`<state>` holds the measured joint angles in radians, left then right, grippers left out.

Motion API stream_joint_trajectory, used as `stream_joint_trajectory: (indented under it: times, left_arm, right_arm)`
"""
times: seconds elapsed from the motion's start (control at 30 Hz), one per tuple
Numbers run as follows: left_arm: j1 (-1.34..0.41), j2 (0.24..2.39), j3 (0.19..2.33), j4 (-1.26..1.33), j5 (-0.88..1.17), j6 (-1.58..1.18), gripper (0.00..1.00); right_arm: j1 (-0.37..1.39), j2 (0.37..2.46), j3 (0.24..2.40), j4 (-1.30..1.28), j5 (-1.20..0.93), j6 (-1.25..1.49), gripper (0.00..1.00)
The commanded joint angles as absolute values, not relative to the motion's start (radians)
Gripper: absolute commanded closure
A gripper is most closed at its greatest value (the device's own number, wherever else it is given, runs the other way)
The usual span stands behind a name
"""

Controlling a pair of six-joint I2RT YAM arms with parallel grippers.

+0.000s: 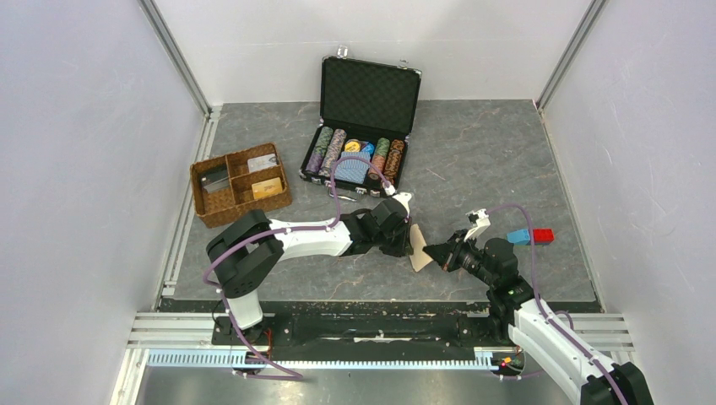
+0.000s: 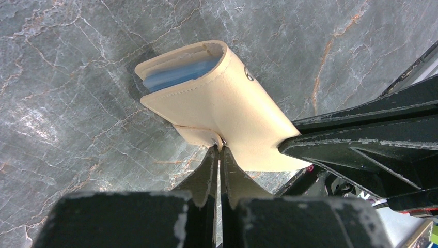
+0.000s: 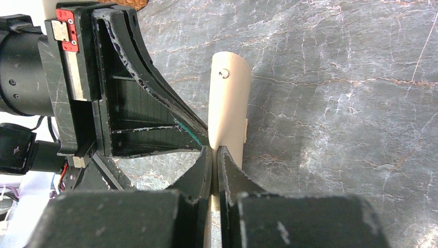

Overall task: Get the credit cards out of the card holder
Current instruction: Open the card holder at the center of the board.

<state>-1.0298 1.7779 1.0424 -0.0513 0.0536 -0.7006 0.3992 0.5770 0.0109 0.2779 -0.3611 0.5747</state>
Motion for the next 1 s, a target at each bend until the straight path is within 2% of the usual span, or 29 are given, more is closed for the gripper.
stream_joint_trajectory:
  times: [0.0,0.6,0.83,0.97]
  left_arm:
    - [-1.023,1.777,1.048,-0.074,-0.025,-0.663,0.98]
    - [-1.023,1.674,0.944,-0.055,-0.061,-0.683,0.98]
    - [-1.022,1.613,0.862,-0.003,-0.013,-0.719,0.98]
    - [-1.022,1.566,0.800,0.078,-0.005,-0.732,0.98]
  right_arm:
    - [0.403,0.572,-0.216,0.262,-0.367,0.567,1.00]
    - [0.404,0.563,-0.174,0.140,-0.276,0.564,0.99]
    - [0.404,0.531,-0.056,-0.038,-0.243,0.492,0.72]
    - [0.405,0.528,0.051,-0.150,-0.228,0.444,0.64]
